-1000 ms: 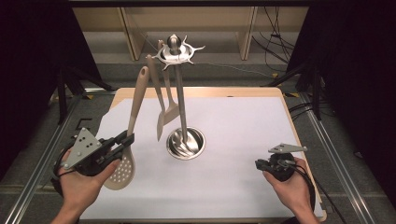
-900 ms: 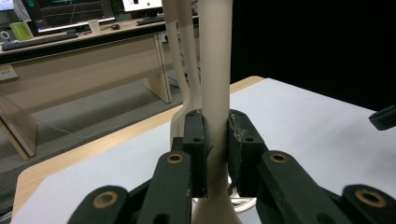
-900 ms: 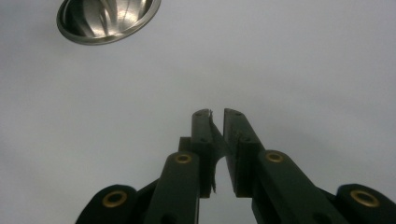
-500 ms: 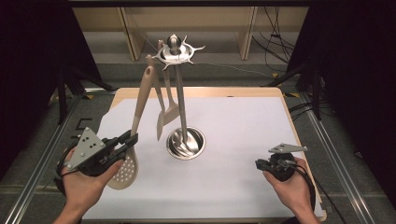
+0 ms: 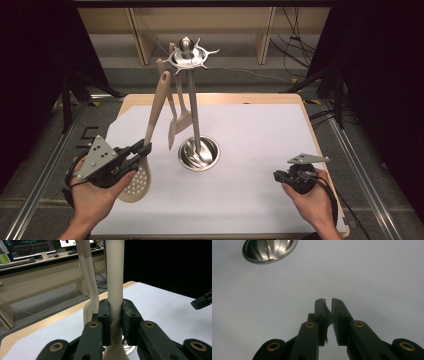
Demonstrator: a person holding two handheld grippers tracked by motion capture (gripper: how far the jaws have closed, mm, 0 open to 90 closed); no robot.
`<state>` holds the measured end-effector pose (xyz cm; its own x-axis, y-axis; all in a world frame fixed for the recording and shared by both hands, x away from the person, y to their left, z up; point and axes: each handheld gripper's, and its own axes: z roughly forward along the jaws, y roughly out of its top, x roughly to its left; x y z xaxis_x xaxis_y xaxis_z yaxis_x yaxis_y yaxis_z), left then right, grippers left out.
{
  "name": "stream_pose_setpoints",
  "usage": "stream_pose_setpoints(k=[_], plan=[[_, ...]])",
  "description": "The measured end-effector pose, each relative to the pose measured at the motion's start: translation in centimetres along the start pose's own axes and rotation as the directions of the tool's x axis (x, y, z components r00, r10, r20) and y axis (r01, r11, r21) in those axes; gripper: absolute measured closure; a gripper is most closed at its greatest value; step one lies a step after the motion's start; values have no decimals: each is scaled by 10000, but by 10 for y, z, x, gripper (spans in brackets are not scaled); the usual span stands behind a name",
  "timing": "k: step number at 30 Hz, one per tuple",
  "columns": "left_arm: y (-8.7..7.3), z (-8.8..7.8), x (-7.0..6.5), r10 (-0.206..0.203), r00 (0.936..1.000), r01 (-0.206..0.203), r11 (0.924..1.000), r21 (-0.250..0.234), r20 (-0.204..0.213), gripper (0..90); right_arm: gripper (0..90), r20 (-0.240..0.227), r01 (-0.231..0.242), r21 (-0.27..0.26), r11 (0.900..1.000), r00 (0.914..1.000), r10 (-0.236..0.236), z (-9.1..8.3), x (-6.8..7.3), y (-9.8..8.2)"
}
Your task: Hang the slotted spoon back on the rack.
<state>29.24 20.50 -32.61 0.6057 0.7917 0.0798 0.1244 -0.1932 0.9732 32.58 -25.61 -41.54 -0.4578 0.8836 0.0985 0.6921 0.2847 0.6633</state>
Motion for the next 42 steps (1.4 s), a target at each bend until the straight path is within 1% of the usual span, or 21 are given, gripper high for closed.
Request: stream_pose_setpoints(k=[4,7,11,12,13,14,16,19,23,28,34,35,37,38,39,40,41,42], plan=[[2,2,-1,14,10000,-14,10000,-29,17,782,830,-6,6,1,10000,10000,-6,0,0,0],[4,4,-3,126,9999,-126,9999,15,21,782,831,-17,-47,9,10000,10000,47,0,1,0],[5,7,-4,80,10000,-80,10000,40,9,782,831,10,-58,-18,10000,10000,58,-1,0,0],[5,8,-4,99,9999,-99,9999,71,19,782,831,-101,-64,2,10000,9999,64,-1,0,0],[5,8,-4,116,9999,-116,9999,94,25,782,831,-79,-66,2,10000,9999,66,-1,0,0],[5,9,-4,85,10000,-85,9999,101,16,782,831,3,56,8,10000,10000,-56,-1,-1,0],[5,10,-5,100,9999,-100,9999,127,10,782,832,-44,32,11,10000,10000,-32,-1,-1,0],[5,12,-5,77,10000,-77,9998,183,-30,782,831,-6,105,39,9999,9999,-105,-1,-2,0],[6,15,-6,155,9998,-153,9997,210,-99,782,832,-70,-65,-19,10000,10000,65,-2,-1,0],[6,20,-6,119,9998,-113,9995,303,-184,782,832,-63,-19,-16,10000,10000,19,-2,-1,0],[2,31,-9,69,9997,-60,9993,378,-218,780,831,-37,-64,-32,10000,10000,64,-2,0,0],[2,32,-10,39,9998,-31,9992,388,-214,779,831,-28,-5,-66,10000,10000,5,-1,-1,0],[1,36,-11,17,9997,-7,9991,434,-227,778,829,-155,-9,-124,9999,9999,7,-1,-1,0],[1,38,-12,12,9998,-3,9990,453,-218,777,829,-25,70,-86,9999,10000,-70,-2,-1,0],[1,40,-12,-22,9998,32,9989,462,-217,776,828,-12,83,-85,9999,10000,-83,-3,-1,0],[0,42,-13,-42,9997,53,9989,475,-222,776,828,-97,-26,-62,10000,9999,25,-3,-1,0],[0,44,-13,-76,9998,85,9989,461,-191,775,827,-17,60,-86,9999,10000,-60,-3,-1,0],[0,46,-14,-102,9998,110,9988,476,-165,774,828,3,49,-176,9998,10000,-49,-3,-2,0]])
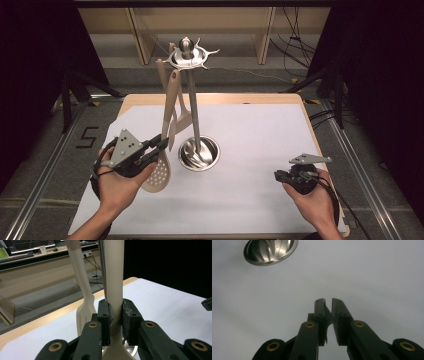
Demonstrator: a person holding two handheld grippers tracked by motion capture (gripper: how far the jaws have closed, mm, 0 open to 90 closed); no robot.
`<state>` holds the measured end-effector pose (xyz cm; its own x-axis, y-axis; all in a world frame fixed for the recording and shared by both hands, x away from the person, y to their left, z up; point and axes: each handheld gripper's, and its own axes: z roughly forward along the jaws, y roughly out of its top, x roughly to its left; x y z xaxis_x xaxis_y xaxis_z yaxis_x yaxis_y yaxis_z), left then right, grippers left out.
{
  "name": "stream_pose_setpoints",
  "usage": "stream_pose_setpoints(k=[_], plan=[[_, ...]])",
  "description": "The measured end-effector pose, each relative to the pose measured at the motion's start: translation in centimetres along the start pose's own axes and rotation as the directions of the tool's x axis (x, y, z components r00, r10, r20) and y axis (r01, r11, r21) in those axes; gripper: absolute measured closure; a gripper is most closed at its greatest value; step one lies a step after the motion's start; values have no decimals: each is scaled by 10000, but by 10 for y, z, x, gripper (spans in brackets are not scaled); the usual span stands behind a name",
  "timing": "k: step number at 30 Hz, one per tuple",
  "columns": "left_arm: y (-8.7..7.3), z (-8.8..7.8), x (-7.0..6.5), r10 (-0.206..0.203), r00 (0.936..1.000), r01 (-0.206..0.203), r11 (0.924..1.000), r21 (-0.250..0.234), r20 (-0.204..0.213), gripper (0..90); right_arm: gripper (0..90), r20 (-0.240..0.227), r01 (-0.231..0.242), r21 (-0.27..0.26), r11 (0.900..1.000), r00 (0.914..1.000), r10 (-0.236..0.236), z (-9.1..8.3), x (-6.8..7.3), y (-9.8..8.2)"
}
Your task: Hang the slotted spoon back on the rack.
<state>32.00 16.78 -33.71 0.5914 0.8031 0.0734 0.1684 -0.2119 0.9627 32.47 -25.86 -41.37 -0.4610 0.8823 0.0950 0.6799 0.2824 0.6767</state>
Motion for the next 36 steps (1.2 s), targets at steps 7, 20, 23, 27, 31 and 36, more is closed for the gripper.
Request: stream_pose_setpoints(k=[7,20,23,27,31,36], plan=[[0,13,-3,-243,9996,241,9995,193,104,771,823,-77,-127,116,9999,9999,128,-1,0,-1],[-3,18,-4,115,9978,-108,9999,-112,651,736,814,-25,96,-52,9999,10000,-96,1,-3,-2],[-5,10,-3,-111,9979,125,9997,-212,643,725,815,-59,147,-62,9999,9999,-148,2,-4,-2],[-14,-2,3,-257,9981,273,9992,-277,552,714,814,-36,-1,-10,10000,10000,1,1,-3,-2],[-28,-15,14,-505,9986,510,9983,-276,184,681,813,-108,-14,-58,10000,9999,13,2,-3,-2],[-47,-26,28,-919,9955,910,9953,-333,-249,641,808,-47,-138,103,9999,9999,139,1,-1,-1]])
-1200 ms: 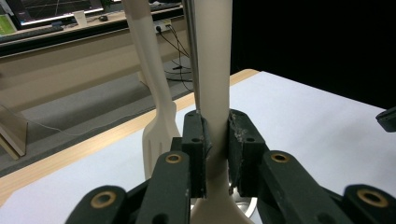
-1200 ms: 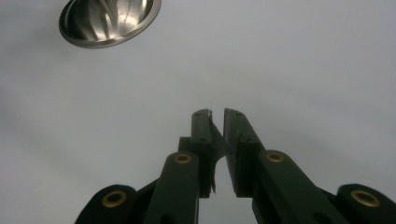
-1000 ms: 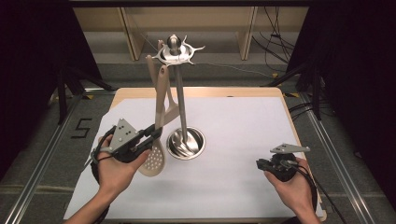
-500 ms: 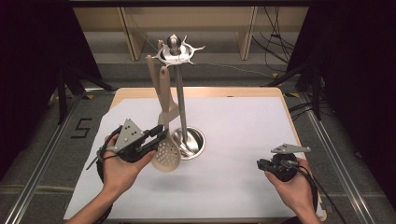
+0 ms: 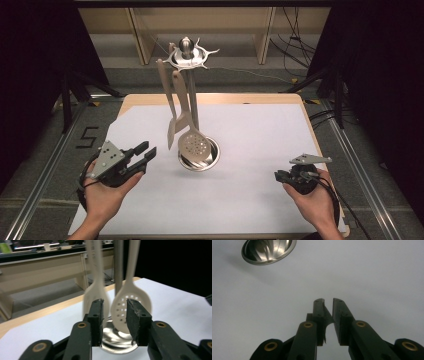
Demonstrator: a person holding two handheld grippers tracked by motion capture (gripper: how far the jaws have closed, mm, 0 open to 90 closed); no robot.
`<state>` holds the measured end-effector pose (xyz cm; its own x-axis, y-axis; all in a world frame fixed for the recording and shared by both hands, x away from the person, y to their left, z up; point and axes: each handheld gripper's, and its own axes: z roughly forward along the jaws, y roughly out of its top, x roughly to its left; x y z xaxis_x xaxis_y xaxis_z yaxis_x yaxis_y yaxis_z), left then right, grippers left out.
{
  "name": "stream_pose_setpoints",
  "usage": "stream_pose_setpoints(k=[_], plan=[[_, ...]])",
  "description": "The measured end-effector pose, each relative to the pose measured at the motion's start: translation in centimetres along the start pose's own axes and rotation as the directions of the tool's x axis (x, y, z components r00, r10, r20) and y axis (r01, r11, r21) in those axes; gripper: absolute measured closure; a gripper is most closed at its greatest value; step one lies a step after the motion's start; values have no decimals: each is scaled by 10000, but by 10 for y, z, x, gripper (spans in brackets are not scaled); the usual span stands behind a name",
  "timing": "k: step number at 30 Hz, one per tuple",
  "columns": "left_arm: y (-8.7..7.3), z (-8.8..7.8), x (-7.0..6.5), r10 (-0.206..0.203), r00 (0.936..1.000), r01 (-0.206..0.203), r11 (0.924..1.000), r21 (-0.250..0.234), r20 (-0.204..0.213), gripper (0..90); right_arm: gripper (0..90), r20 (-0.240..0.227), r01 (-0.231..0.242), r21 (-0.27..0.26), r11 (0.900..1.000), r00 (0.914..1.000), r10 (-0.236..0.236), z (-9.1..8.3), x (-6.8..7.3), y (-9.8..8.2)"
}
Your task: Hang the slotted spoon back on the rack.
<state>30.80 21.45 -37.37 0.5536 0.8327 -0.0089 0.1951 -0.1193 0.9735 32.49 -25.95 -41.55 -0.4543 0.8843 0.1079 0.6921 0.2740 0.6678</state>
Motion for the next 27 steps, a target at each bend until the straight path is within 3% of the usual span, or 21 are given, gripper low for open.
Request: stream_pose_setpoints(k=[5,7,13,15,16,18,21,23,27], plan=[[-19,-13,17,-291,9973,307,9992,238,-676,619,804,-29,-242,-13,9997,9997,242,1,2,0],[-25,-17,22,-397,9952,427,9986,321,-890,615,802,-89,42,45,10000,10000,-42,2,-1,0],[-40,-23,33,-691,9889,766,9957,526,-1318,585,793,3,18,5,10000,10000,-18,2,2,0],[-45,-24,37,-790,9862,876,9947,543,-1453,581,790,42,287,-61,9996,9996,-287,2,0,-1],[-47,-24,39,-797,9843,904,9940,623,-1577,578,788,35,56,-17,10000,10000,-56,2,1,0],[-51,-24,42,-849,9813,977,9930,666,-1727,569,784,47,257,-125,9996,9997,-256,3,-1,-1],[-58,-23,48,-963,9764,1118,9912,708,-1936,560,780,-17,36,-61,10000,10000,-36,3,0,-1],[-63,-22,50,-1055,9725,1241,9892,785,-2077,555,776,64,347,-118,9993,9994,-346,4,-2,-2],[-73,-20,55,-1145,9668,1386,9860,924,-2284,546,764,30,-23,-79,10000,10000,23,4,-1,-2]])
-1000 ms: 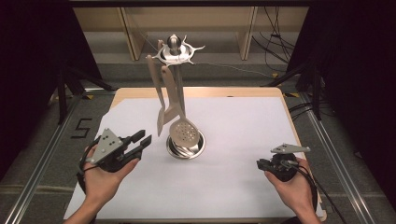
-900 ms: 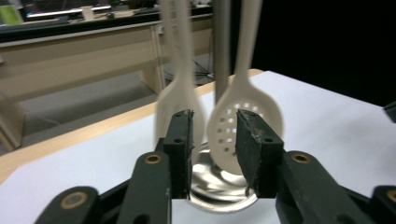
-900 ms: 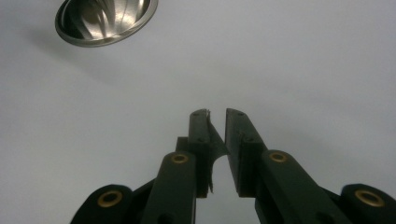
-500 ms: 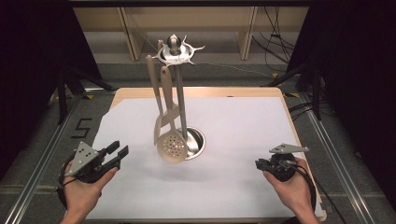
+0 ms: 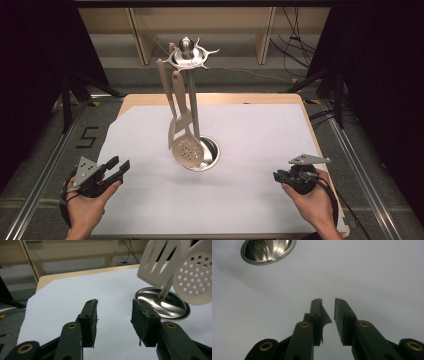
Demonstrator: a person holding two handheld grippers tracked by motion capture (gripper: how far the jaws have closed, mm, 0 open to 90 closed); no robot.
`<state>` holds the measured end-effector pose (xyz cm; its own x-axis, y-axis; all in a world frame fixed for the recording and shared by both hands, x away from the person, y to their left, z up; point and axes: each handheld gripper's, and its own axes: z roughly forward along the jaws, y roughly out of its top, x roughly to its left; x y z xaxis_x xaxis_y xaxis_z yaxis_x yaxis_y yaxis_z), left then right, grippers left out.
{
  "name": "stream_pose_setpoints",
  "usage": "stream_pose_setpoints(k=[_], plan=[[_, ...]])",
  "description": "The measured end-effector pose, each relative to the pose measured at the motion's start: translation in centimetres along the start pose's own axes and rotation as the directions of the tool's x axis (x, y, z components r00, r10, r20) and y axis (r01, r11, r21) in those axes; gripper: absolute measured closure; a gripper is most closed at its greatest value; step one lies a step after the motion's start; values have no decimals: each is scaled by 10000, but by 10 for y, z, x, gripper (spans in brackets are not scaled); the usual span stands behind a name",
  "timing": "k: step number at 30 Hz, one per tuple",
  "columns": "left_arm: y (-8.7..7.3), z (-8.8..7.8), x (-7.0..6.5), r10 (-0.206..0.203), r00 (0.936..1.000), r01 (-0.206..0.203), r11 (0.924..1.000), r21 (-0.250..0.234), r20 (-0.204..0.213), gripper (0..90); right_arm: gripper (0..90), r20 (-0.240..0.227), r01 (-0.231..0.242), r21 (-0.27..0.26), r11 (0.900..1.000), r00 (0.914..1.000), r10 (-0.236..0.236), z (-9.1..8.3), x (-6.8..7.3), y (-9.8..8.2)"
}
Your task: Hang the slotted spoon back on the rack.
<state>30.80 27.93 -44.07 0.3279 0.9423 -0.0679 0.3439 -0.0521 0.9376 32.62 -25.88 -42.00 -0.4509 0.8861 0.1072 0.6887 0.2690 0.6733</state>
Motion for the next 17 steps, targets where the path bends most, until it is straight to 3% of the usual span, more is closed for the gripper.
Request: stream_pose_setpoints(k=[2,5,8,9,10,11,13,17], plan=[[-3,1,1,-39,10000,39,10000,9,-73,545,758,-209,-14,52,10000,9998,15,1,-1,0],[-6,2,1,137,9995,-134,9999,103,-267,544,744,-7,65,-84,9999,10000,-65,1,-1,-1],[-9,3,1,266,9992,-262,9996,127,-297,542,730,3,124,-181,9998,9999,-124,2,-1,-2],[-9,3,1,291,9992,-289,9996,79,-286,541,725,84,353,-246,9991,9993,-351,3,-3,-3],[-10,4,1,266,9992,-263,9996,117,-307,540,721,28,-22,-118,9999,10000,22,2,0,-2],[-10,4,1,245,9992,-241,9996,129,-316,539,719,42,178,-290,9994,9998,-177,3,-2,-3],[-12,5,0,229,9994,-224,9996,192,-268,539,711,-164,152,-182,9997,9997,-155,3,-3,-3],[-13,6,-1,265,9994,-260,9994,225,-225,538,700,-124,252,-343,9991,9996,-256,4,-4,-4]])
